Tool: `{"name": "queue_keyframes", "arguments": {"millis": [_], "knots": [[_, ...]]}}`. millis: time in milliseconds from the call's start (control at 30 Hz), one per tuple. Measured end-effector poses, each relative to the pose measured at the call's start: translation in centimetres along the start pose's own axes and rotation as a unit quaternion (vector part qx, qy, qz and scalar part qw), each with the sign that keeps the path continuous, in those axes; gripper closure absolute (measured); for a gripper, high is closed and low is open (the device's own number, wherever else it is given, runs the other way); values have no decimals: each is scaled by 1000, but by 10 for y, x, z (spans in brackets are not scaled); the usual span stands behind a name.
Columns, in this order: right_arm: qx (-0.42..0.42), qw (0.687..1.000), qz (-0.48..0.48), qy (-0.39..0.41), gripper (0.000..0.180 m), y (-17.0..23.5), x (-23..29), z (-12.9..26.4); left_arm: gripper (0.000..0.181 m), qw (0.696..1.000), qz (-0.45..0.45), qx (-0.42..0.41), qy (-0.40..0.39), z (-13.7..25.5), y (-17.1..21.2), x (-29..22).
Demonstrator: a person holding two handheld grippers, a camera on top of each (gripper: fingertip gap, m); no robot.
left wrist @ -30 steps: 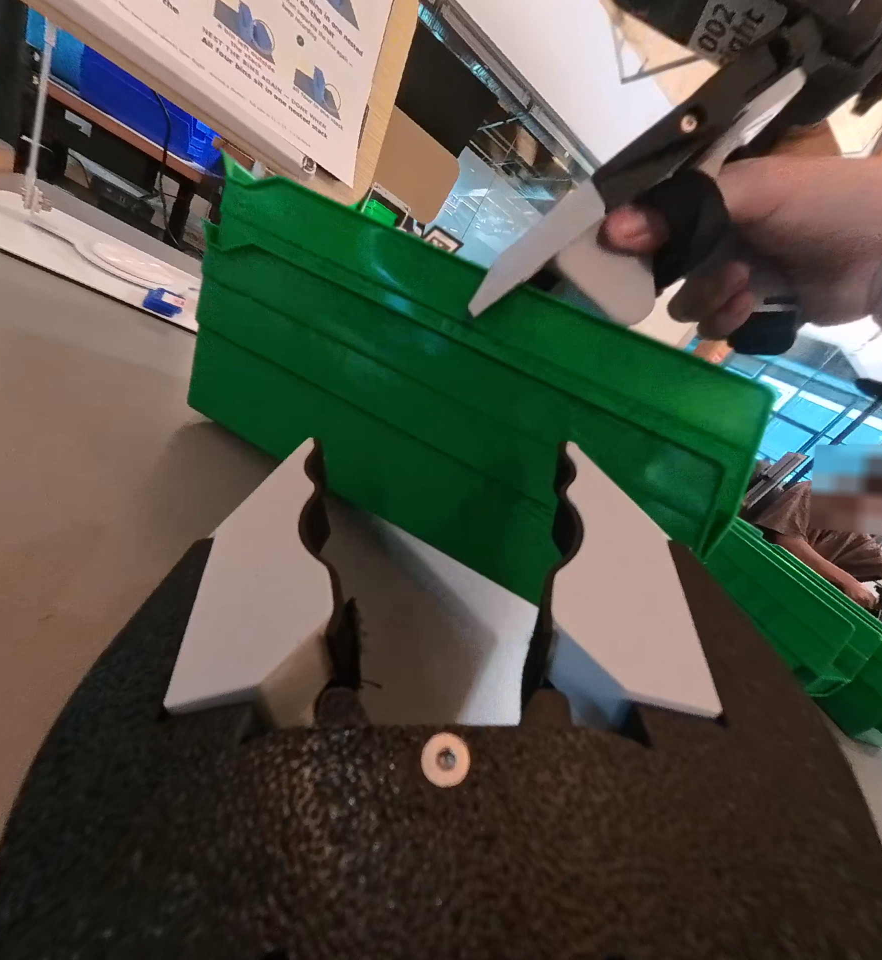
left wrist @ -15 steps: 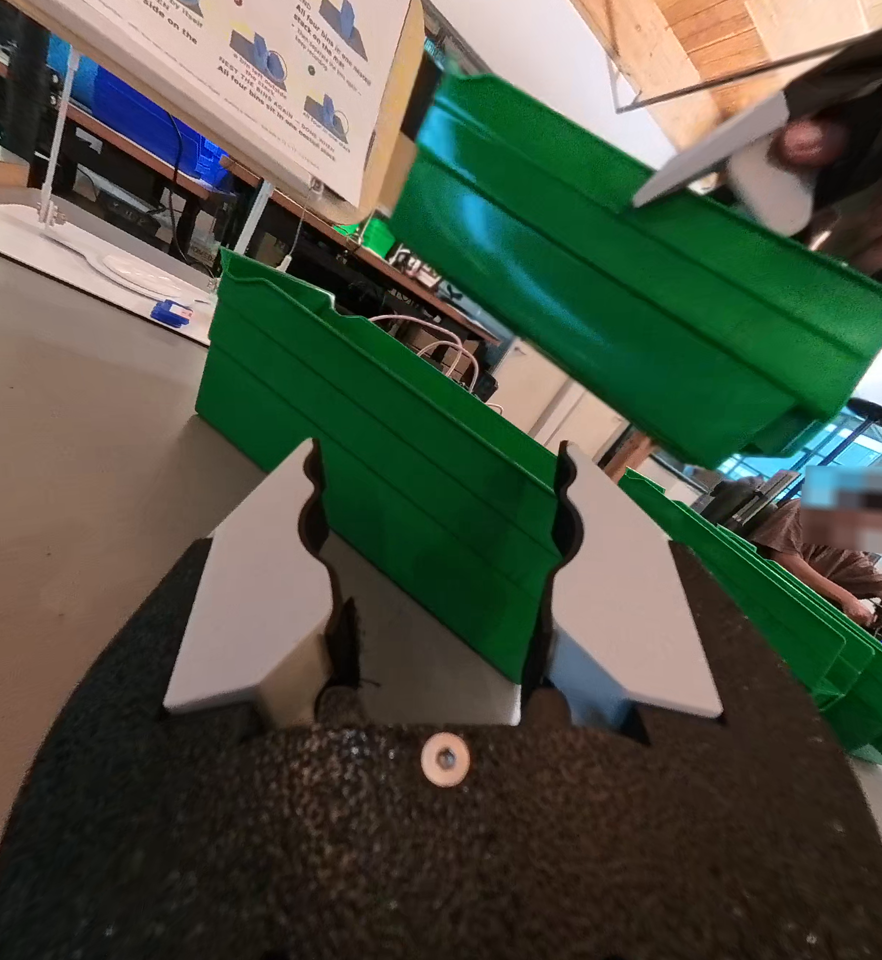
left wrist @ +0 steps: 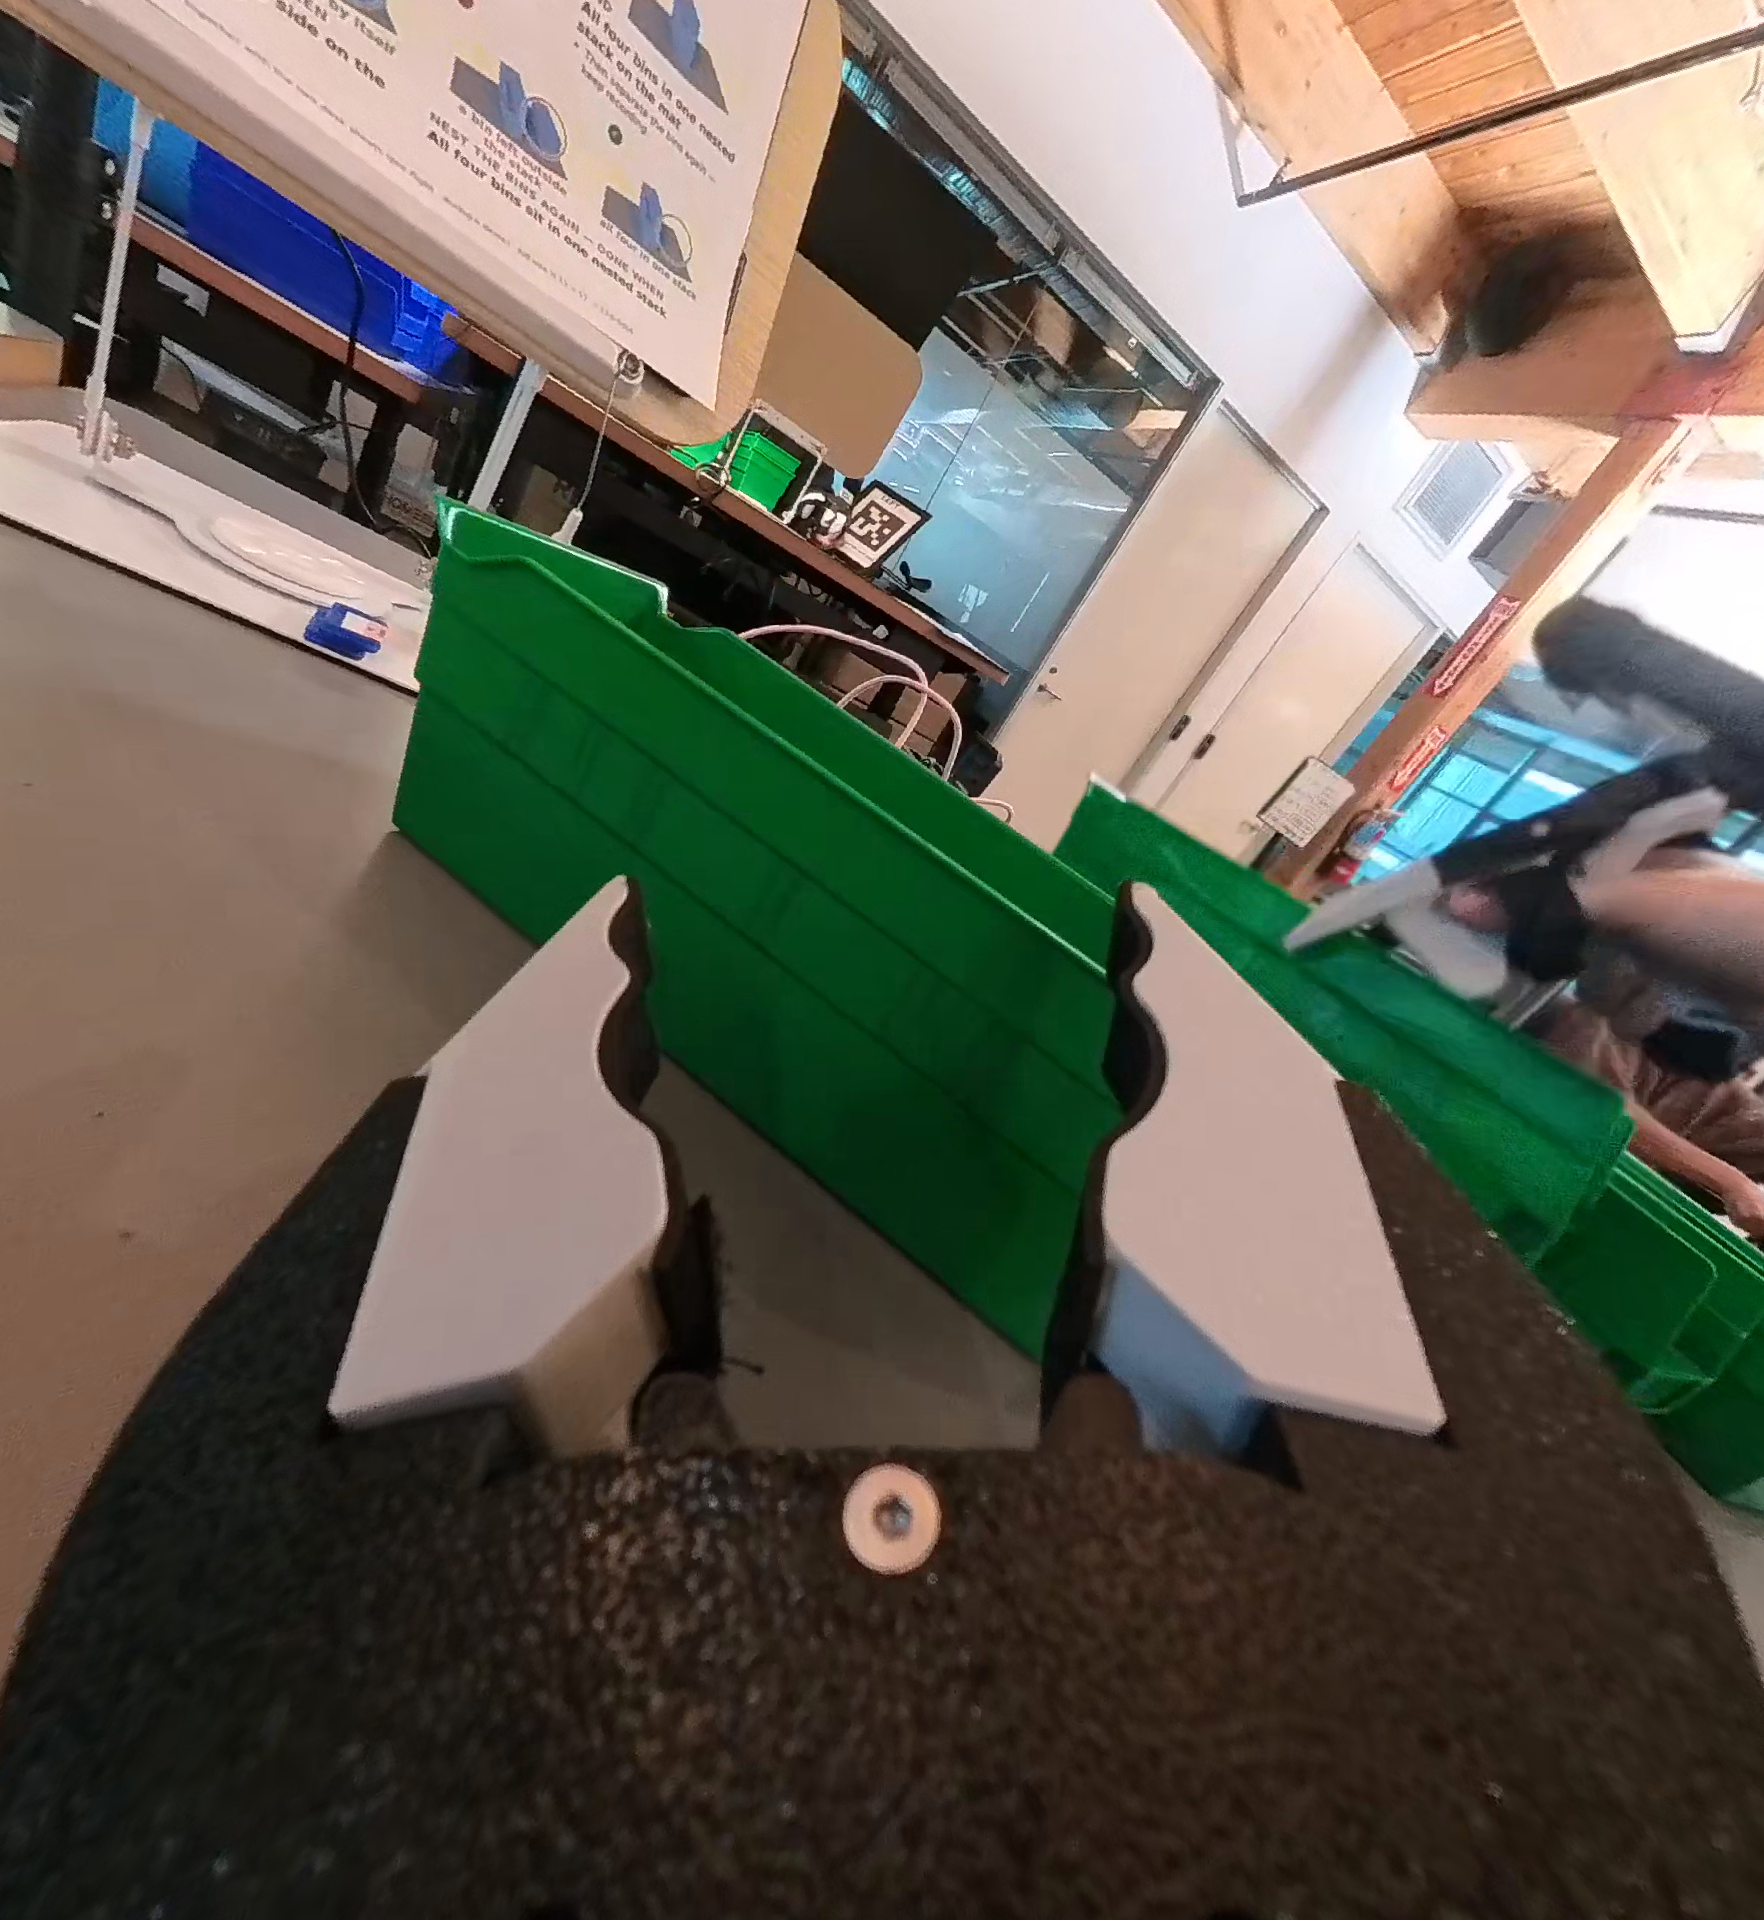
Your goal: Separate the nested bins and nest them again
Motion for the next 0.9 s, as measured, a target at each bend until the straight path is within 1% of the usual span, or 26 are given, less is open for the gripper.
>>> {"name": "queue_keyframes", "arguments": {"millis": [67,100,200,267,300,333,367,400,433,467,533,567,667,733,767,800,867,900], "knots": [[12,1000,6,19,72,15,-8,-14,94,1000,-3,1,0,0,0,0],[7,1000,12,20,66,19,-10,-18,94,1000,-3,1,0,0,0,-1],[17,998,56,18,56,21,-6,-16,97,1000,-4,5,2,-1,1,-1],[-7,992,116,49,53,9,3,-4,97,1000,-8,8,-1,-1,2,-1],[-30,988,144,38,53,0,18,3,96,1000,-11,7,-4,-1,2,-1],[-51,984,168,11,55,-7,38,10,95,1000,-14,5,-6,-1,1,-1],[-64,978,194,-34,60,-11,64,15,95,1000,-15,5,-7,-1,1,-1],[-65,969,221,-90,69,-10,92,18,95,1000,-15,5,-7,-1,1,-1],[-55,960,243,-131,74,-7,117,18,96,1000,-14,6,-8,-1,2,-1],[-42,953,261,-148,77,-3,135,15,98,1000,-12,7,-11,-1,2,0],[-25,943,301,-142,106,3,157,3,102,1000,-10,7,-17,-1,2,1],[-26,939,319,-130,115,5,164,-3,104,1000,-10,7,-19,-1,2,2],[-23,934,342,-98,123,9,169,-18,103,1000,-9,6,-24,-1,2,3],[-12,939,330,-95,137,14,167,-25,96,999,-9,2,-36,0,1,6],[-7,944,312,-108,159,16,167,-25,94,999,-9,-2,-42,1,0,7],[-8,952,289,-103,172,16,163,-25,94,999,-7,-5,-44,2,-1,8],[-20,961,274,-44,170,15,145,-25,101,999,-4,-4,-48,2,-1,9],[-20,965,258,-33,170,17,137,-24,107,998,-5,-3,-55,2,-1,10]]}}
Point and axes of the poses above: each gripper's, where its closed fingertips meet, z back along the fingers, y out of its underside, x = y × z across the jaws, the point moved 5 cm from there along z, back along the fingers, and after that the axes turned 8 degrees about -z, right-handed, at the moved point
